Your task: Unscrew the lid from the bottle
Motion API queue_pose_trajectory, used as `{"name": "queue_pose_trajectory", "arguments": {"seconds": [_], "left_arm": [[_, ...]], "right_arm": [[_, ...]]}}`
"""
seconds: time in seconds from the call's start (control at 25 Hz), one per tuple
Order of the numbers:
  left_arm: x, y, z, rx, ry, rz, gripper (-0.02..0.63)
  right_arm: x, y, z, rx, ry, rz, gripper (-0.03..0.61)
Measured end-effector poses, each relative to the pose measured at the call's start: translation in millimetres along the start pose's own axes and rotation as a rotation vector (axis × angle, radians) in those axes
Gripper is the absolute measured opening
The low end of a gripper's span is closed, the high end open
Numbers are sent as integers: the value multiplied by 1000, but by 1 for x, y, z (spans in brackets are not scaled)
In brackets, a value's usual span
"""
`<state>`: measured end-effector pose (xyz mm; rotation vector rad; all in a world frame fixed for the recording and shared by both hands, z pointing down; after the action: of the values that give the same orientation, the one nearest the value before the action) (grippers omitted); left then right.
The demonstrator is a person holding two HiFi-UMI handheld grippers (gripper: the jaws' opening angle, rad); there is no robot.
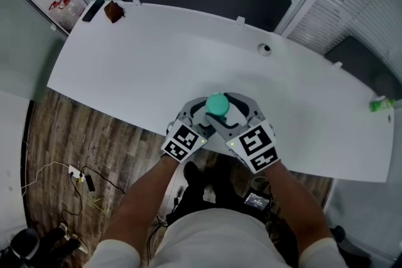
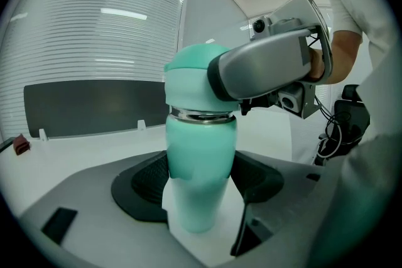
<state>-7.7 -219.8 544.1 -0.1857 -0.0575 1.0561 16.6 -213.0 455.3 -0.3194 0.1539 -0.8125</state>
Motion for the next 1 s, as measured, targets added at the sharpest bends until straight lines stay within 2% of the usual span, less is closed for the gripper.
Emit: {"name": "queue_pose_trajectory", "arguments": {"seconds": [0.56, 1.0], "left_arm": [[1, 0, 1, -17, -2, -1, 307], [0, 3, -4, -40, -46, -2, 311]], "right_arm": [[0, 11, -12, 35, -8, 20, 284], [0, 17, -18, 52, -8, 32, 284]]}}
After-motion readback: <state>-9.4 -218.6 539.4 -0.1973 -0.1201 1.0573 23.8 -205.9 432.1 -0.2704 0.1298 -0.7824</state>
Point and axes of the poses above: the fingertips, and each gripper's own axes: y backward along the fingers, x to its right, z out of its underside, the point moved 4 cm from there along y, backward along the fingers, and after that the axes turned 11 degrees about x, right-handed, at the moved point
